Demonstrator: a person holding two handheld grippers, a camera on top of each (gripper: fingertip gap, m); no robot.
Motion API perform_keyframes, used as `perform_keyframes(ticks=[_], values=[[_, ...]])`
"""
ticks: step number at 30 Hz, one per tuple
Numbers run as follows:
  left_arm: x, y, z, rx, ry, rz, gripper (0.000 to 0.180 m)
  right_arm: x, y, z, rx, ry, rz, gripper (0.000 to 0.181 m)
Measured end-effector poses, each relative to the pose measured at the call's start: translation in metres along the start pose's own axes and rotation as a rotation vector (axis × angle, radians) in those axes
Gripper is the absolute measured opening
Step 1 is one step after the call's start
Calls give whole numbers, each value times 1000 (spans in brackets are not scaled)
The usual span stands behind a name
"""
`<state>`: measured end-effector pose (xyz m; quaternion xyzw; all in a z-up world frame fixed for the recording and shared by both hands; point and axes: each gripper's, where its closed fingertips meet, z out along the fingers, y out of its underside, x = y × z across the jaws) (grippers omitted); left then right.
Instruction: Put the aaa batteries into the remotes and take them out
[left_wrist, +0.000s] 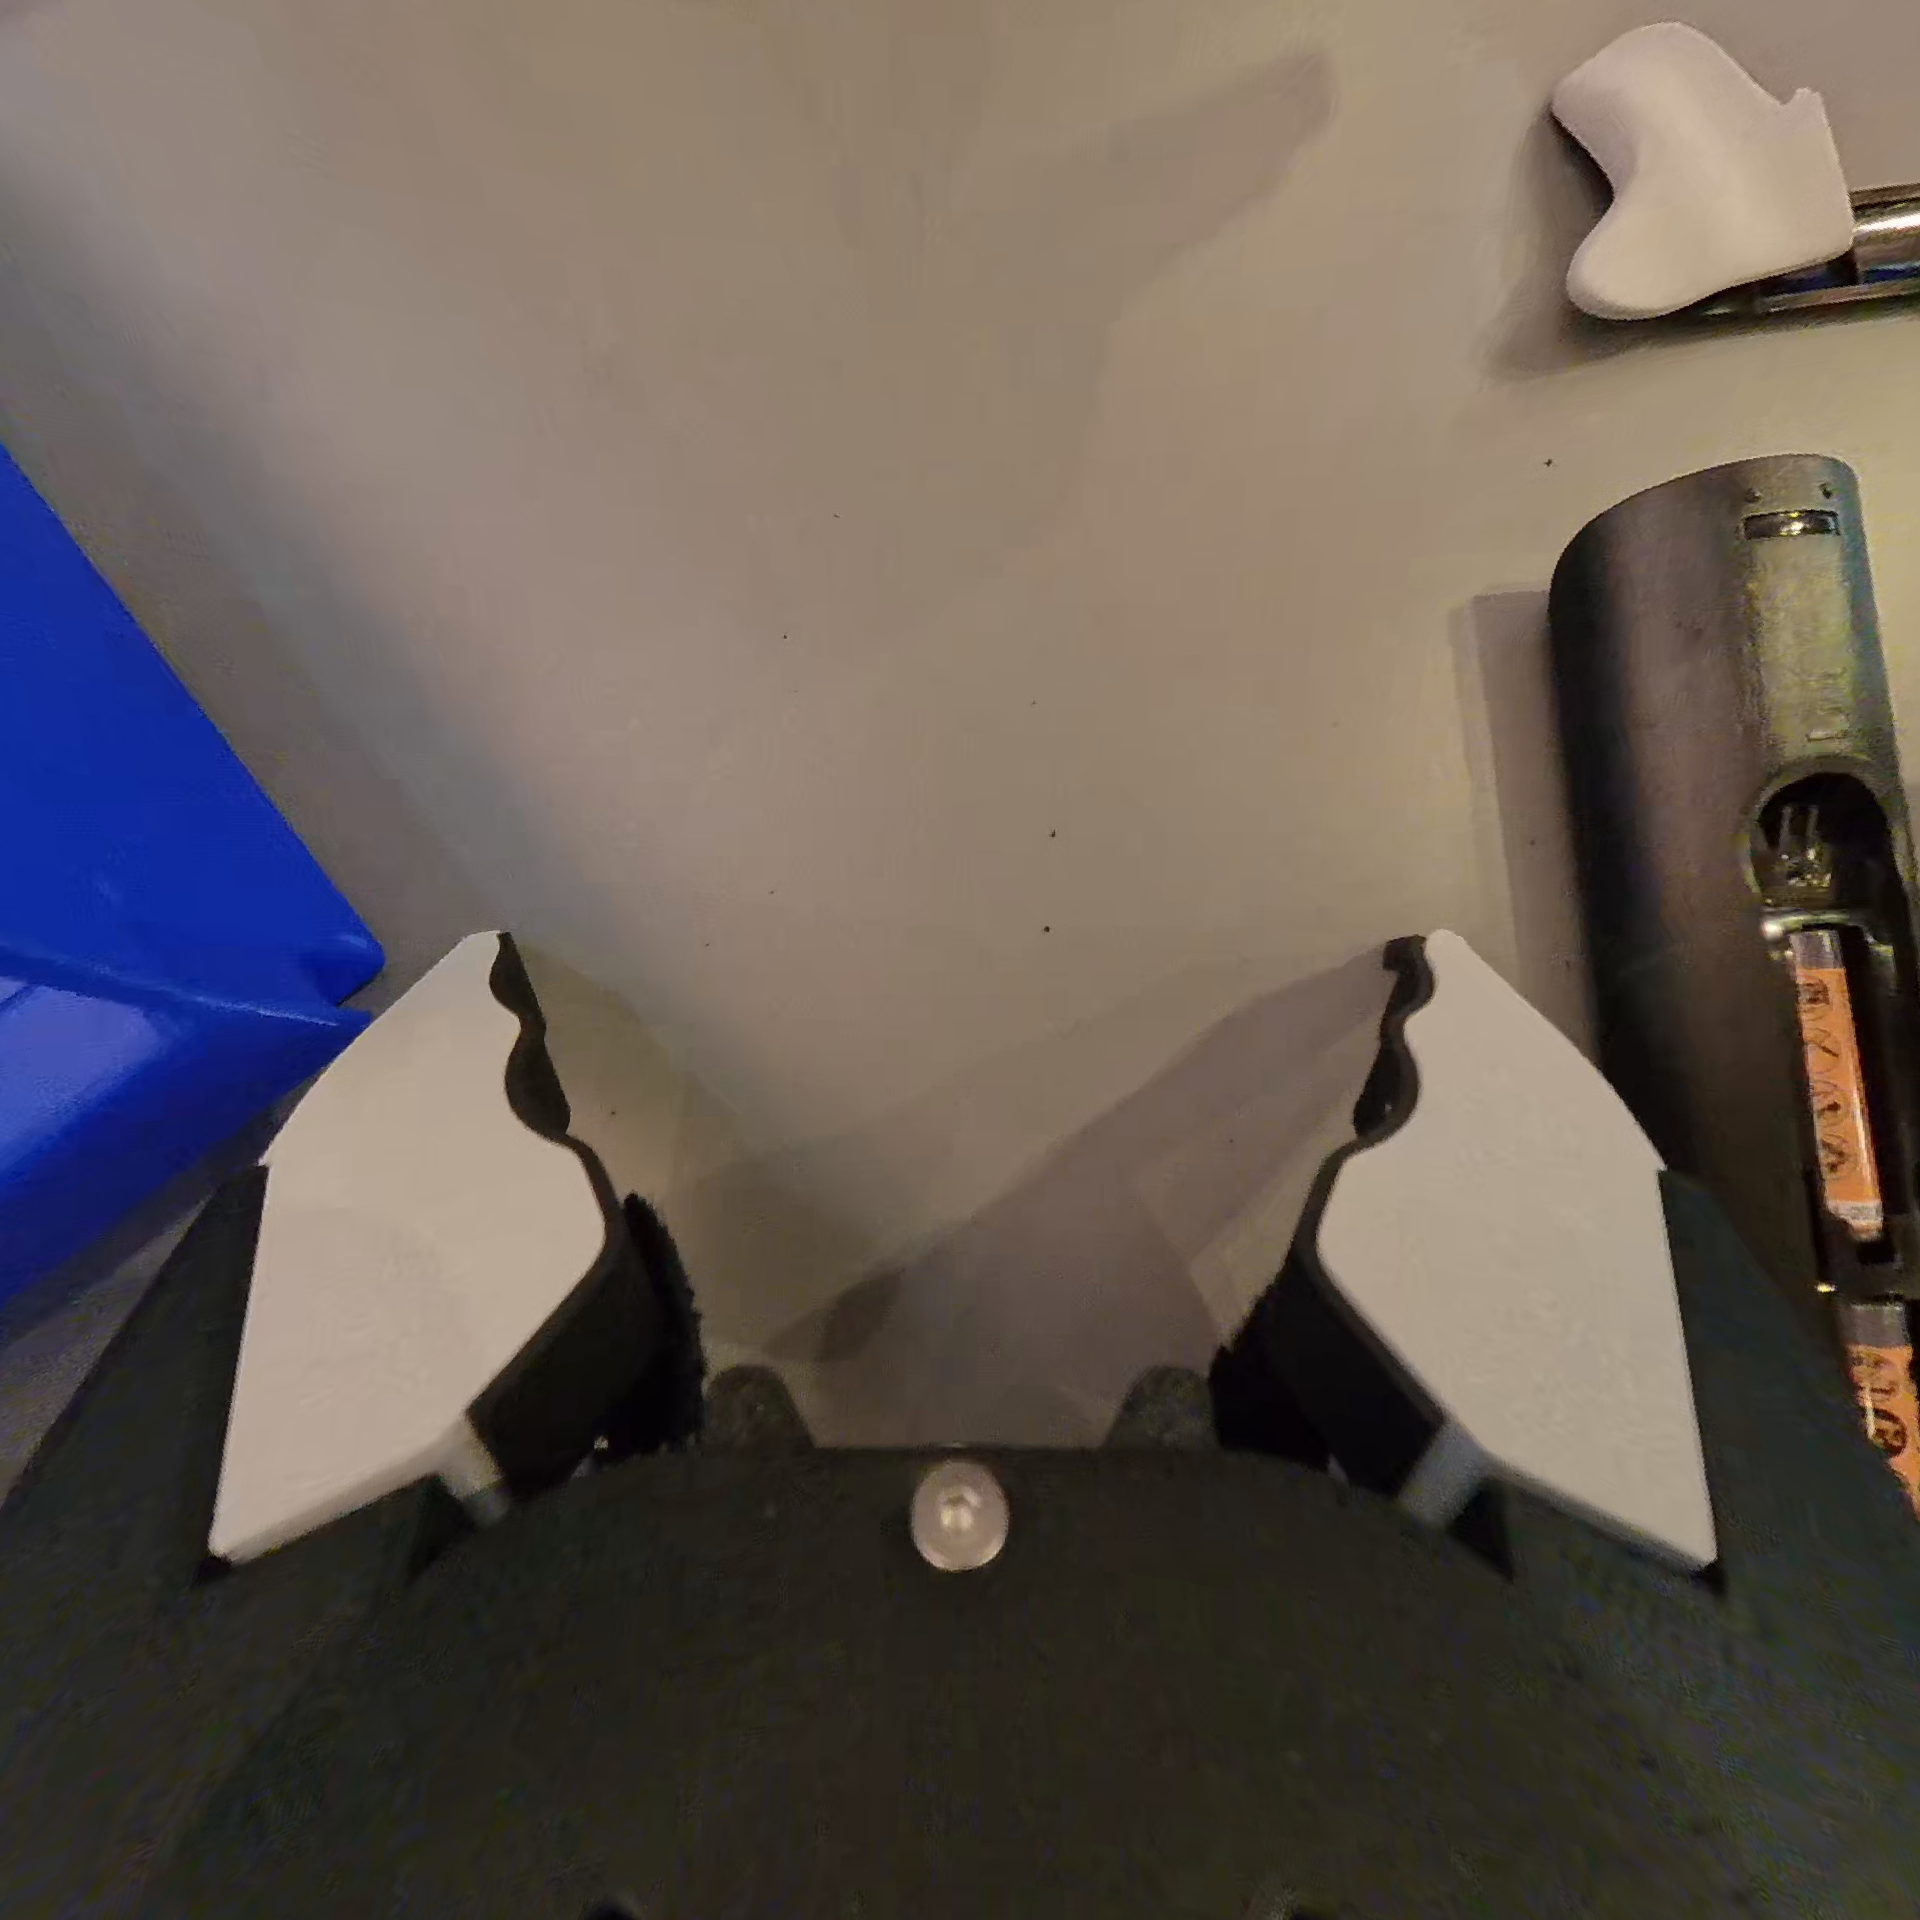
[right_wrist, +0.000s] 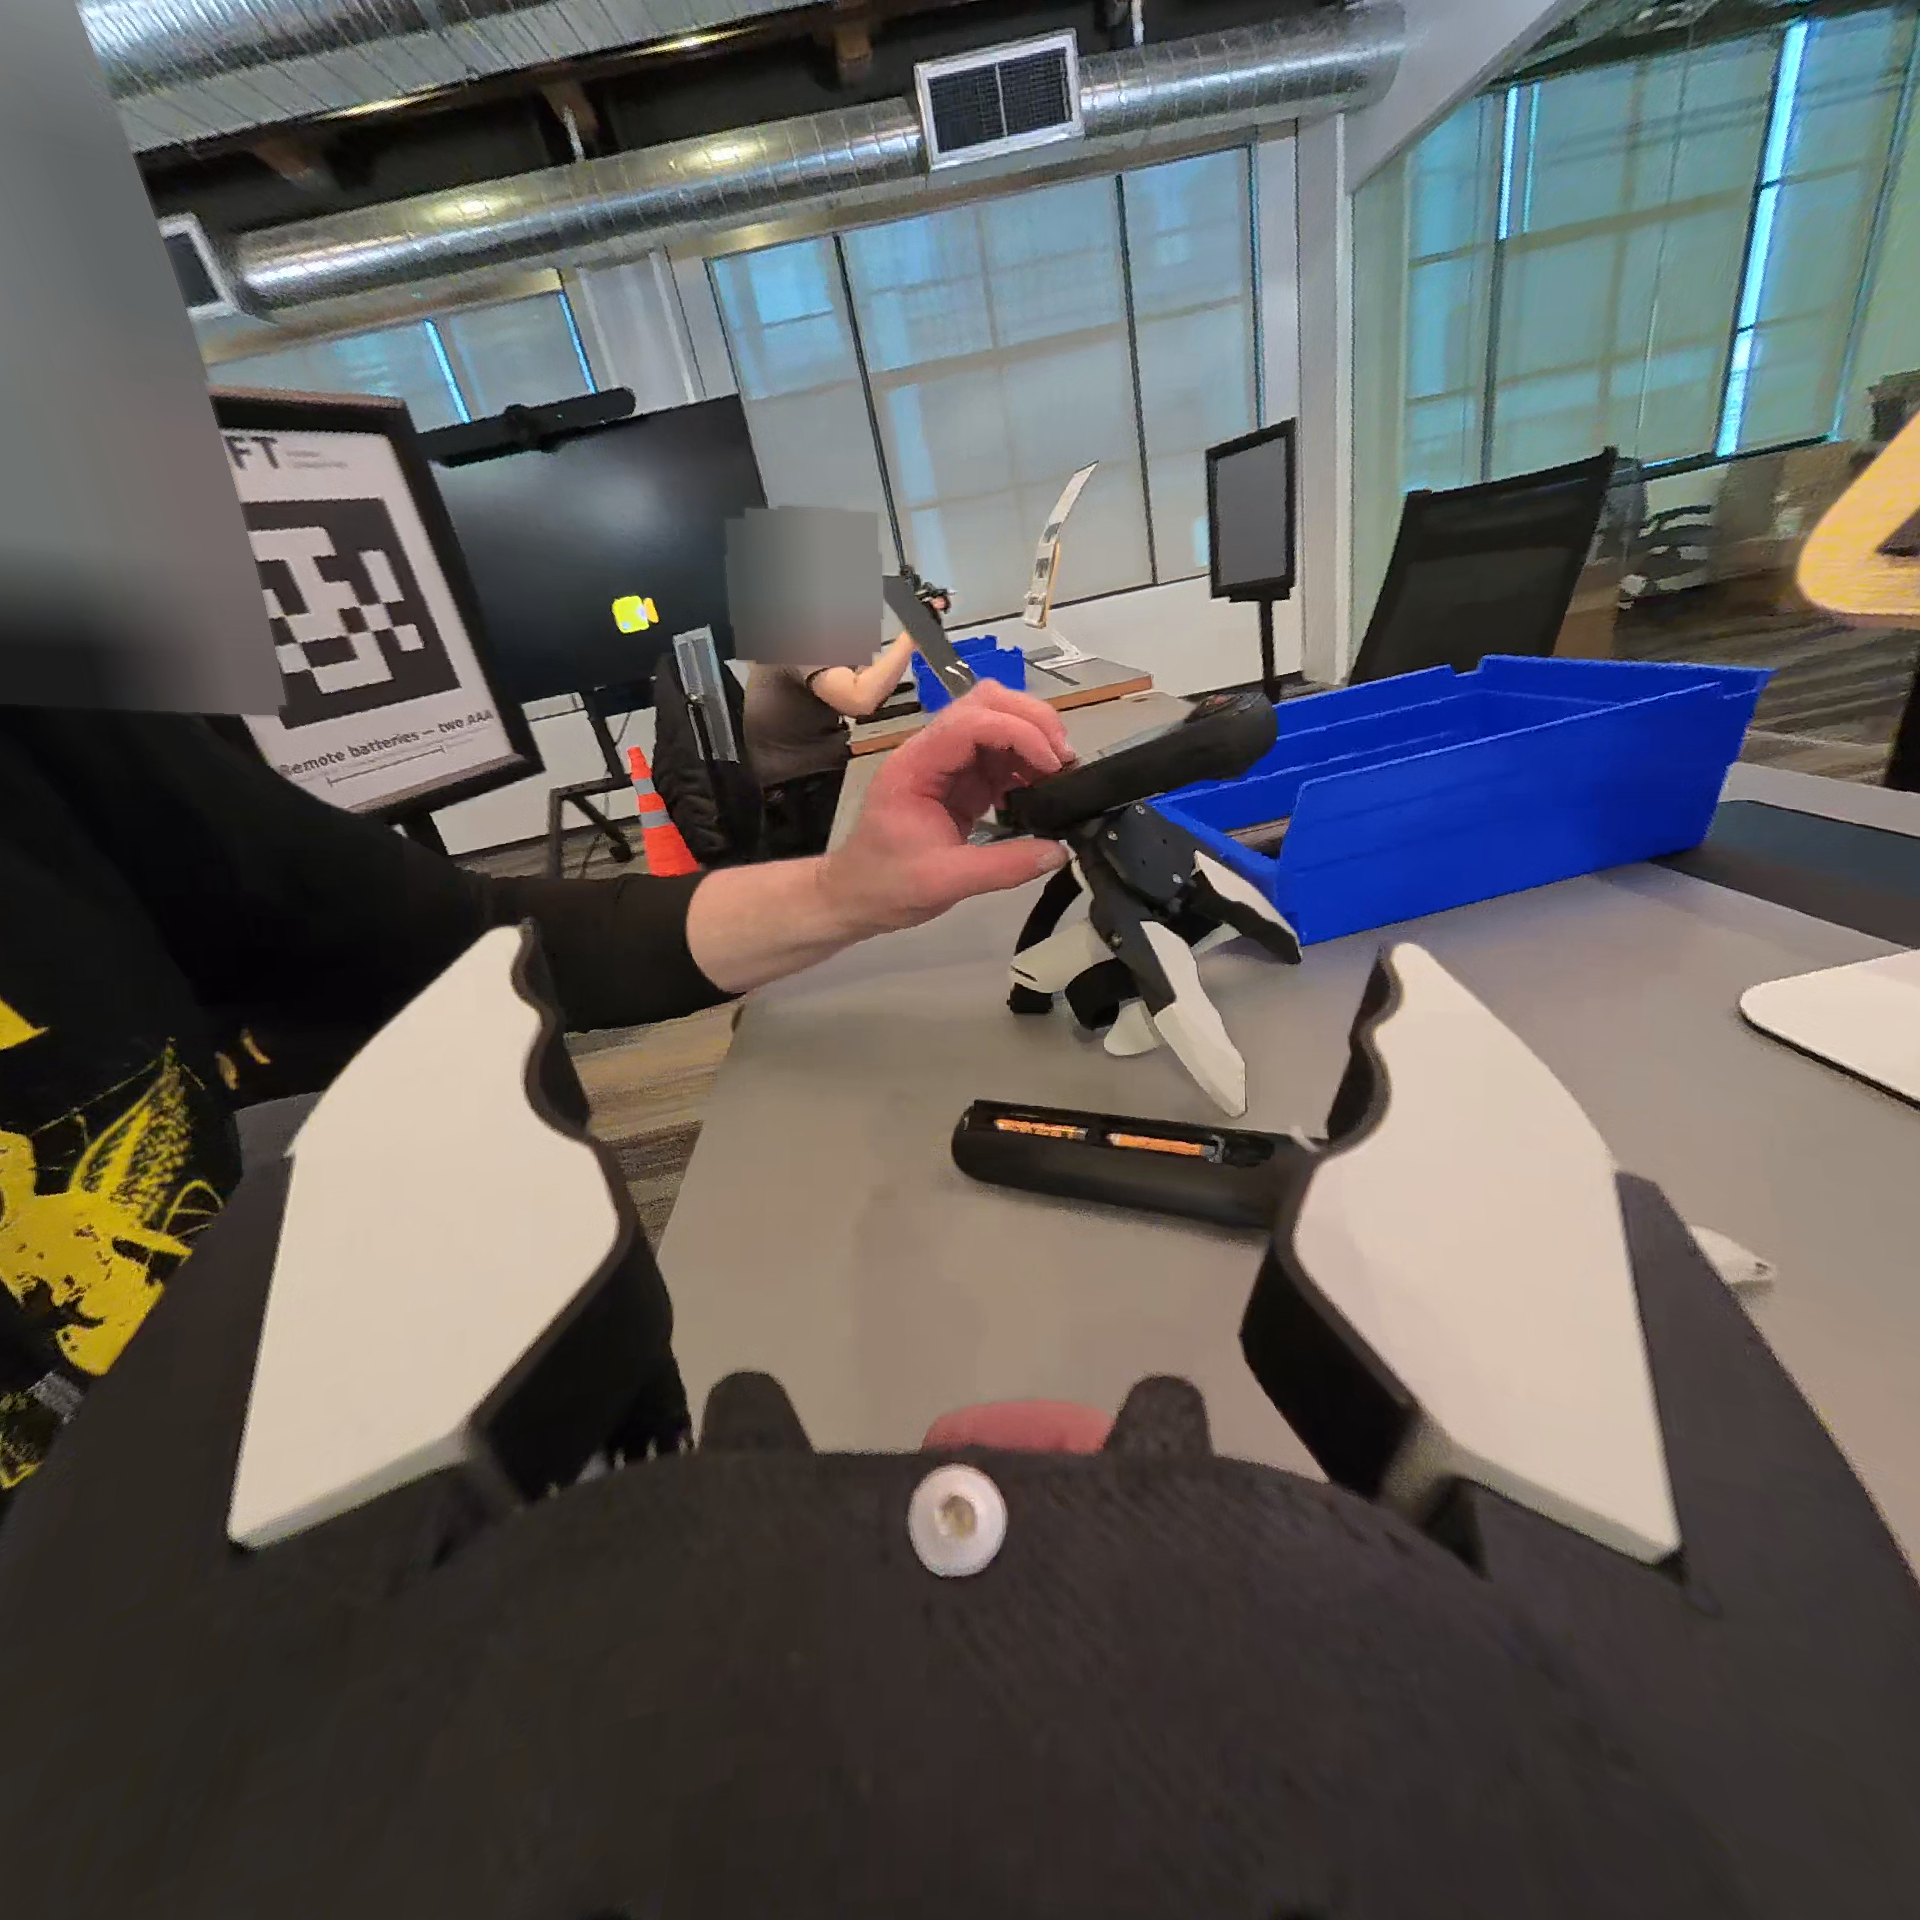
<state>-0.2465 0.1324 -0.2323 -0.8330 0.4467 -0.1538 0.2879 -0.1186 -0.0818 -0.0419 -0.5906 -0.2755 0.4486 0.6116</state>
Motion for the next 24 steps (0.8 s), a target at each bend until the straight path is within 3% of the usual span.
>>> perform_keyframes(ticks=[17,24], values=[[0,-2,2,11,10,12,148,-62,-1,-32,83,154,1,139],[2,-3,3,1,-1,-2,147,-79,13,-19,-2,184,-52,141]])
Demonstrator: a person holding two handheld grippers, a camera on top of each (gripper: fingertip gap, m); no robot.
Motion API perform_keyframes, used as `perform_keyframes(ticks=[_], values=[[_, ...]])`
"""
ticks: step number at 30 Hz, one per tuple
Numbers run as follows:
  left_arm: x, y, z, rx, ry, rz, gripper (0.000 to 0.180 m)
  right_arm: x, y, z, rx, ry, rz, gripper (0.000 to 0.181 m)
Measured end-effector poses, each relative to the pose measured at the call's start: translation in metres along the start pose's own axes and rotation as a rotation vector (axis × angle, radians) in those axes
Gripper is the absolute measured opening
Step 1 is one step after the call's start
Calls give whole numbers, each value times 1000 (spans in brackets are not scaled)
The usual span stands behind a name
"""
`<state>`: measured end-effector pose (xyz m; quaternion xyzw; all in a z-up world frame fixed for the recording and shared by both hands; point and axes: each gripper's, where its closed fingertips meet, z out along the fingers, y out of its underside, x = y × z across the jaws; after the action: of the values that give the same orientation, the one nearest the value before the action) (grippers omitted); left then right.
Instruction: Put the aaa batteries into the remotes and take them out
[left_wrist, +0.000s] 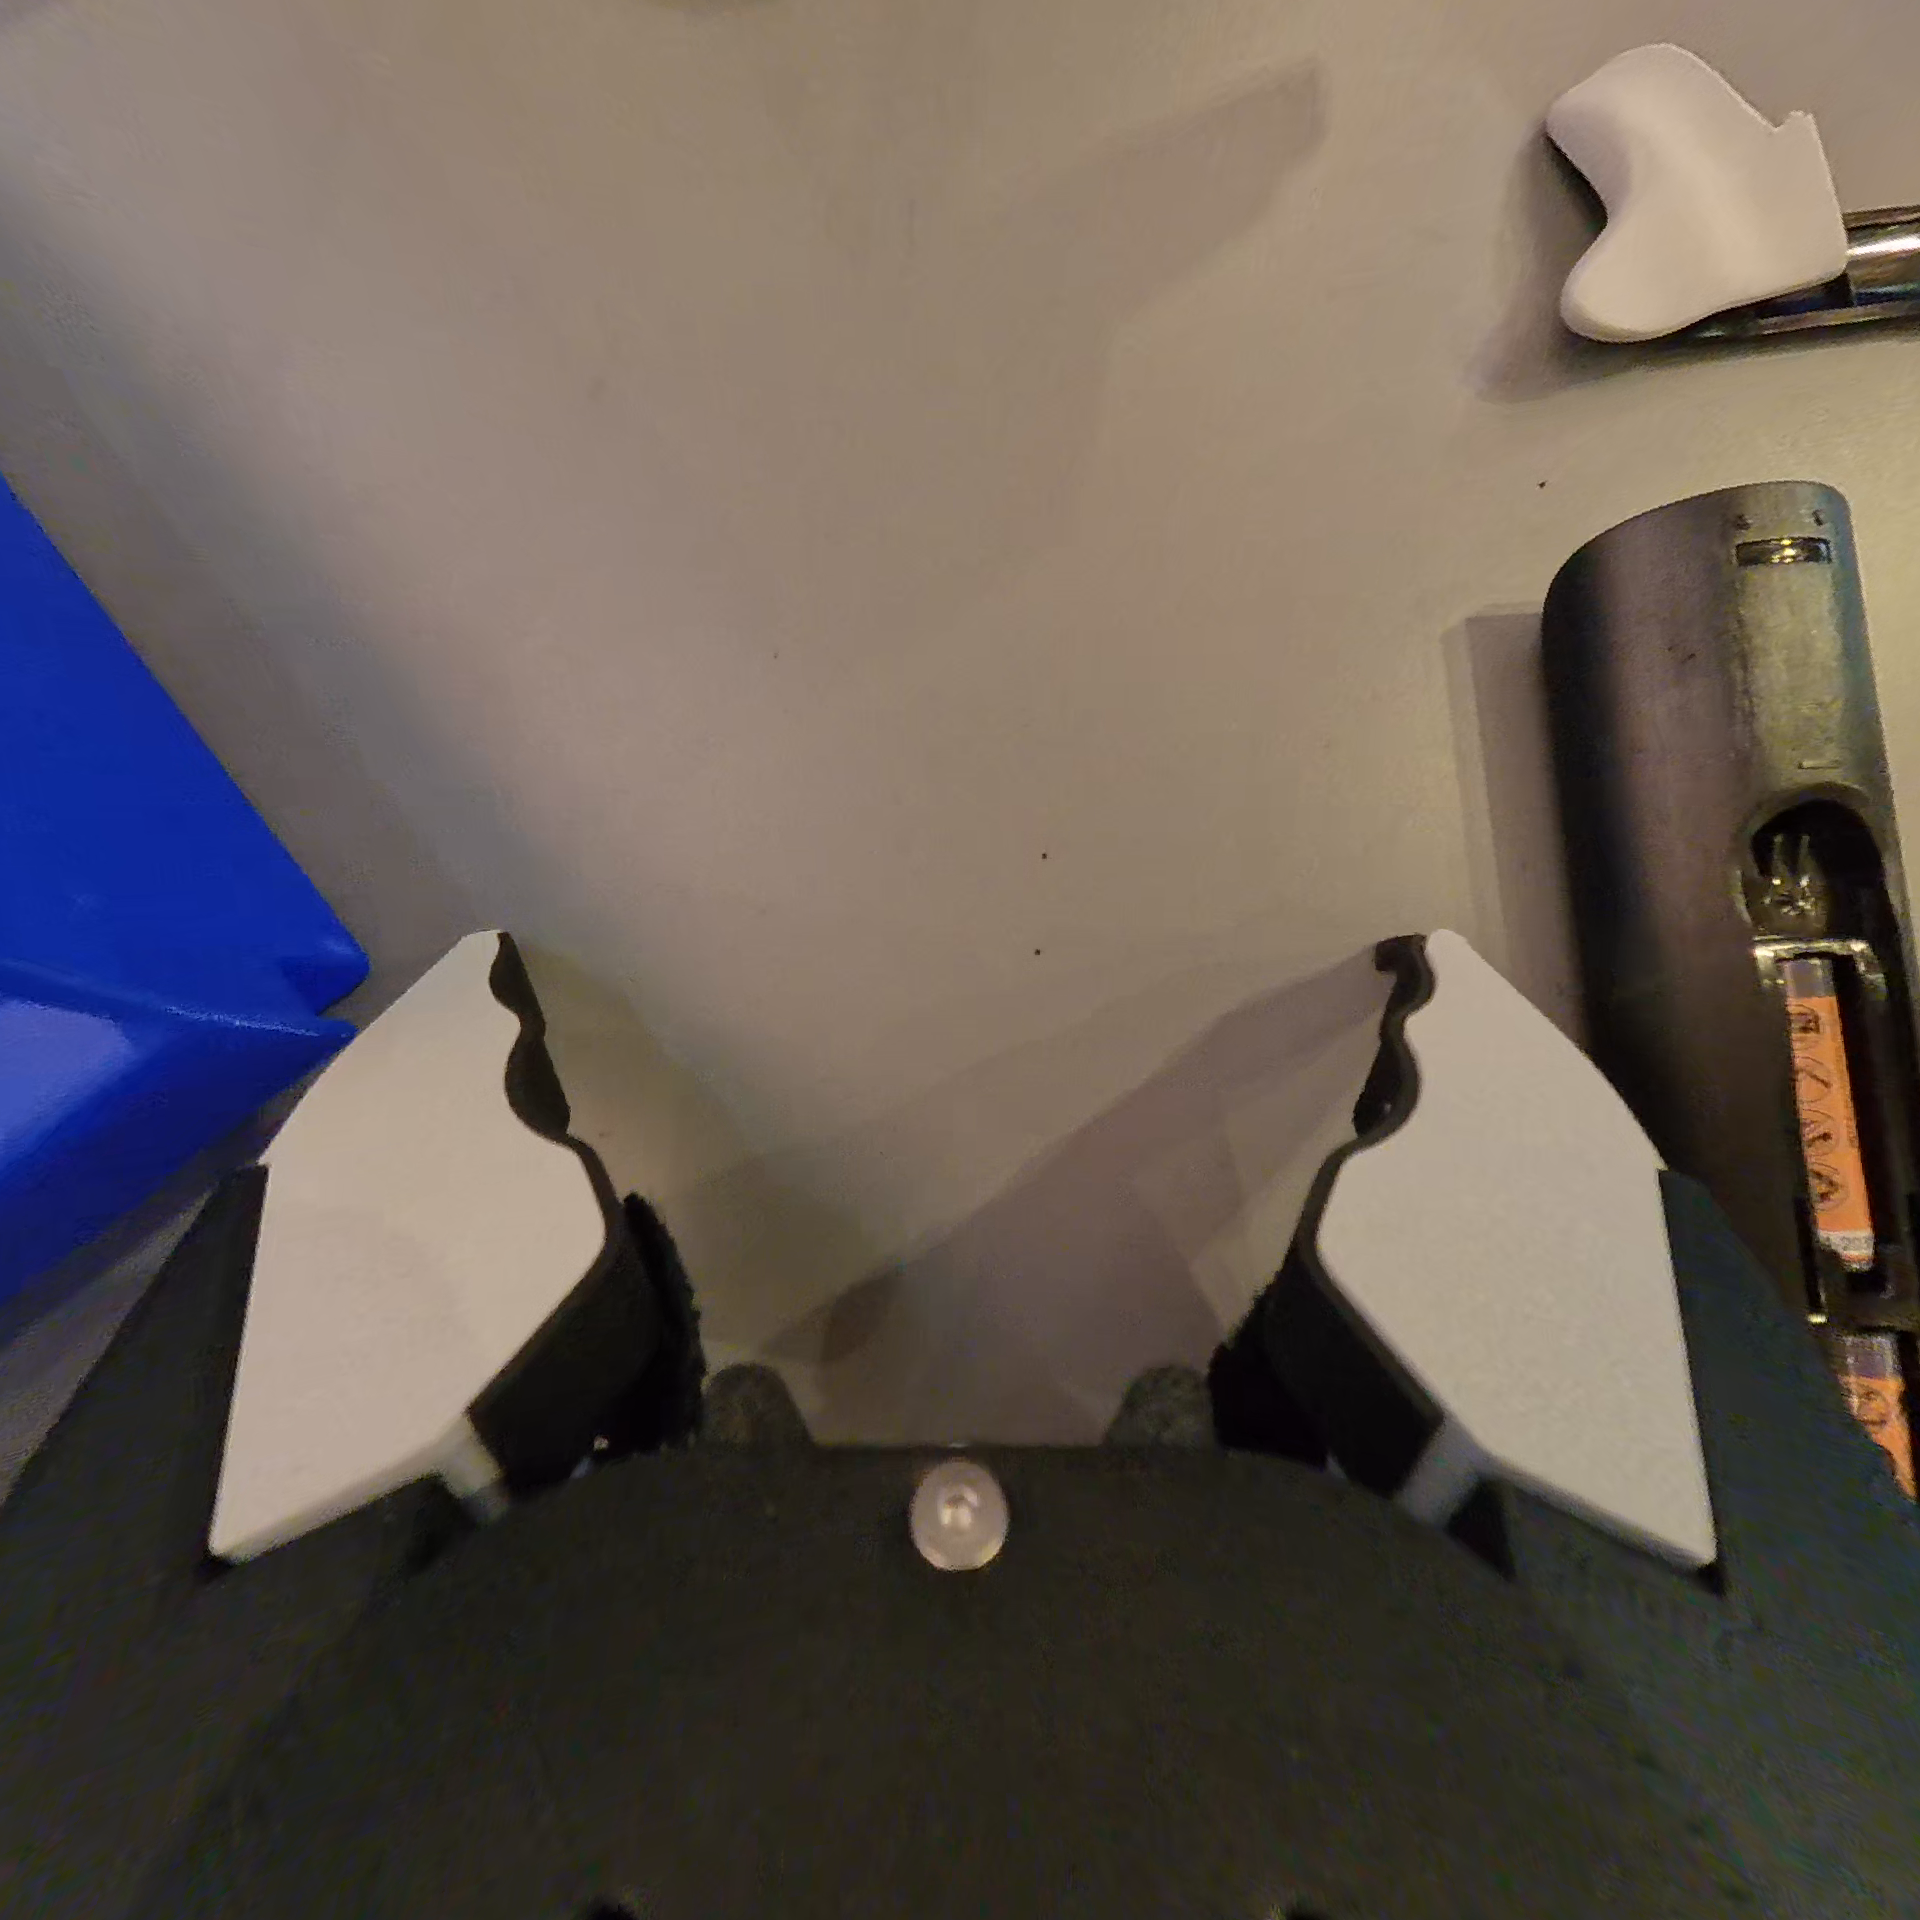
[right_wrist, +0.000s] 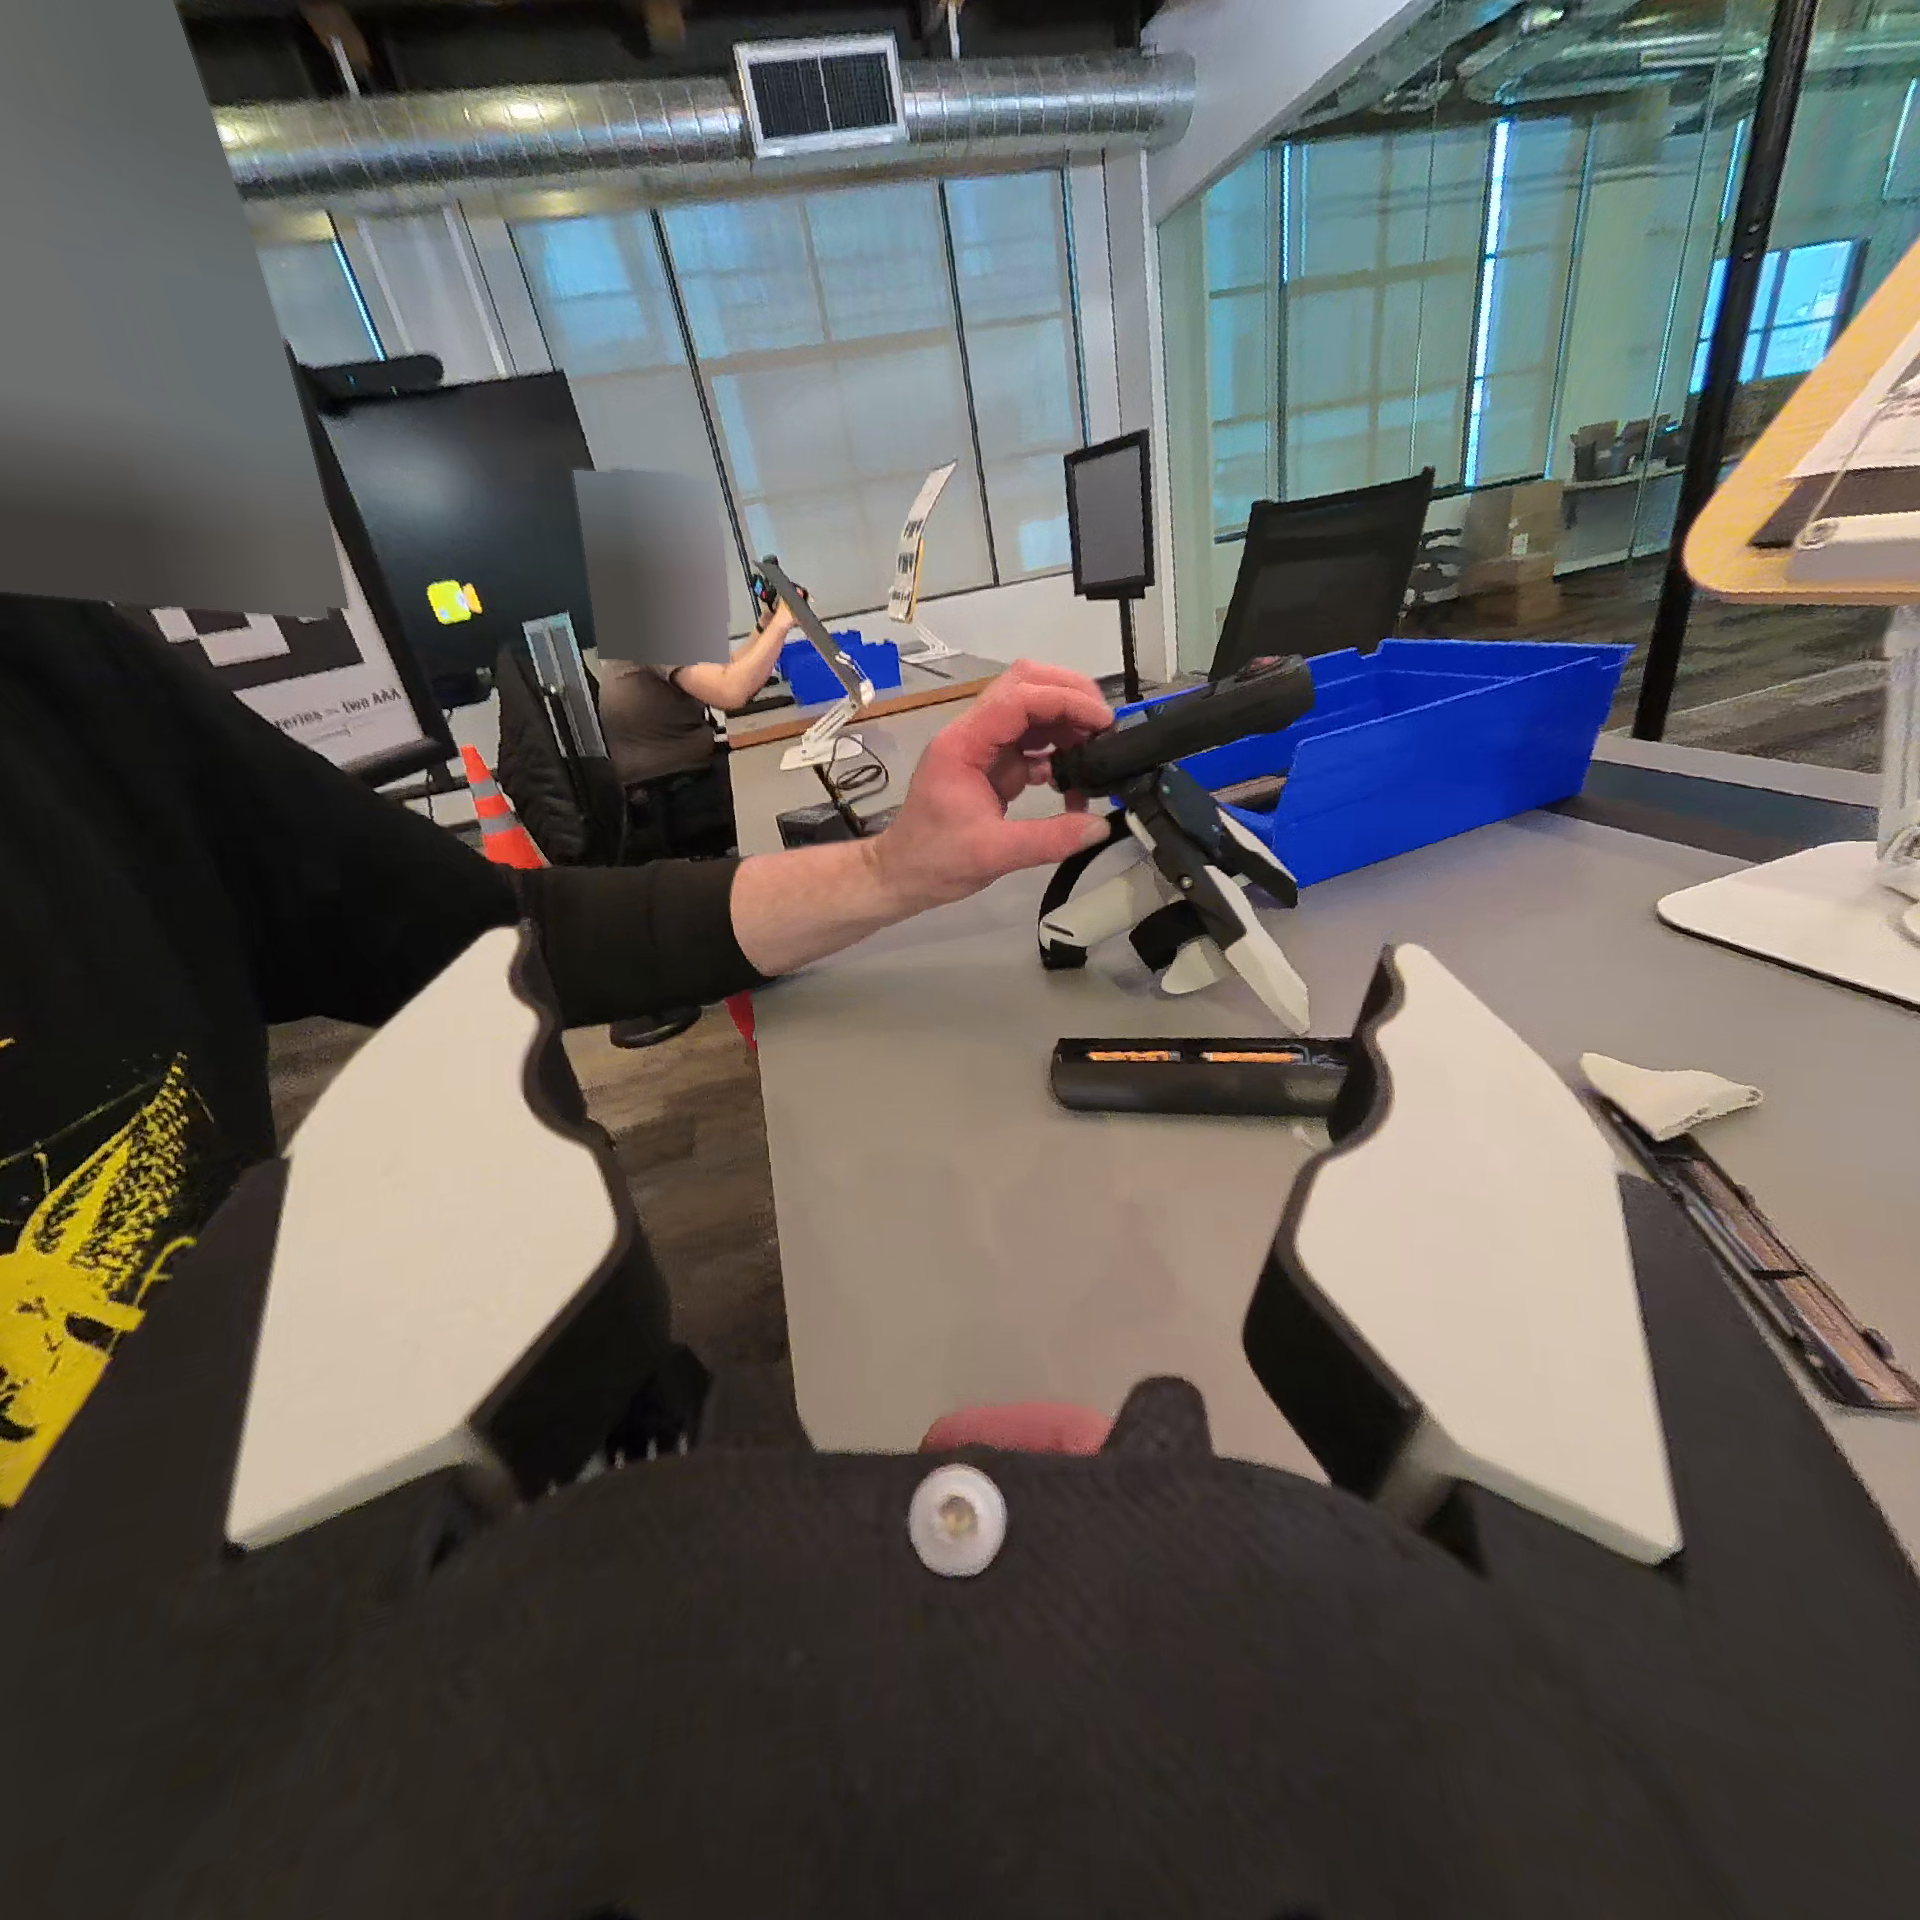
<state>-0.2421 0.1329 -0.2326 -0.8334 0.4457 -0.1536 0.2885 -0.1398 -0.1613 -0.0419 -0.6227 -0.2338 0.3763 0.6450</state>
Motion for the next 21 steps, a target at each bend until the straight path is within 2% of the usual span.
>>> perform_keyframes(ticks=[21], values=[[2,-3,2,0,8,11,147,-36,-7,8,40,71,15,134]])
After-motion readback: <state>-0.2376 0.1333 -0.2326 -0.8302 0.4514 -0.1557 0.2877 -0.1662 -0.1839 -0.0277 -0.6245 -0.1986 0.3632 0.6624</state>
